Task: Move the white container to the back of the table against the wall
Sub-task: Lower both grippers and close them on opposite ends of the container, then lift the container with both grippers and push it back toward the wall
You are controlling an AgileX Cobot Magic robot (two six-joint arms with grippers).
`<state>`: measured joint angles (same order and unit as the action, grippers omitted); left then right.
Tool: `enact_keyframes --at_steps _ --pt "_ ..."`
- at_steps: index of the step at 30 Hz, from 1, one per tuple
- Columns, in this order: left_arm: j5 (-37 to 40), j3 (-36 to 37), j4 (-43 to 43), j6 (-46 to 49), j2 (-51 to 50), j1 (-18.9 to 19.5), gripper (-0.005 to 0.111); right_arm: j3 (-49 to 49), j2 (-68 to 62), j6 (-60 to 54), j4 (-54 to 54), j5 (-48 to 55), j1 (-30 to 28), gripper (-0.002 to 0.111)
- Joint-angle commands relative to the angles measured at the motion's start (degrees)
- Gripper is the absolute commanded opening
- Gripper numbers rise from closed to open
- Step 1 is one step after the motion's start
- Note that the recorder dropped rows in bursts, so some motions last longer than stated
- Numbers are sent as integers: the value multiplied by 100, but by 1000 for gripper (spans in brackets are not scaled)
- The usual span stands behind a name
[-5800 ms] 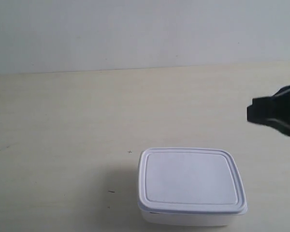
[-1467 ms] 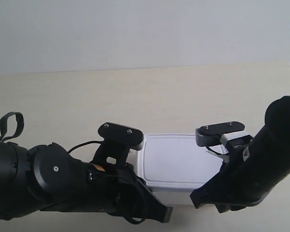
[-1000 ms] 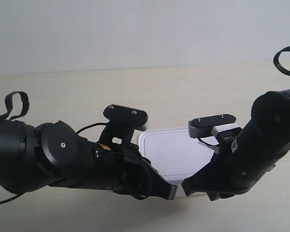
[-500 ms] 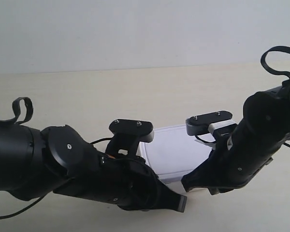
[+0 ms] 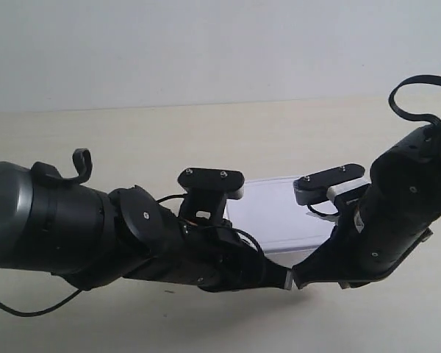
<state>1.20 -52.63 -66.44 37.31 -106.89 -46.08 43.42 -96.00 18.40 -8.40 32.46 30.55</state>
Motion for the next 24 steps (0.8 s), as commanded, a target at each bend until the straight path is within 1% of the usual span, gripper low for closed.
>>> enact_keyframes --at_steps 1,5,11,14,18,24 --pt "-120 -234 121 5 -144 205 0 47 -10 328 -318 -132 -6 0" --pt "-44 -355 145 5 -249 370 0 51 -10 692 -554 -404 -64 0" --pt "-120 -369 169 5 -261 517 0 259 -55 704 -504 -426 -417 0" --pt "-120 -406 299 5 -284 558 0 453 -107 583 -424 -341 -459 0" --pt "-120 -502 502 5 -328 558 0 631 -180 44 201 -280 -459 0" --pt "-120 -701 610 5 -531 558 0 876 -441 13 205 -266 -459 0"
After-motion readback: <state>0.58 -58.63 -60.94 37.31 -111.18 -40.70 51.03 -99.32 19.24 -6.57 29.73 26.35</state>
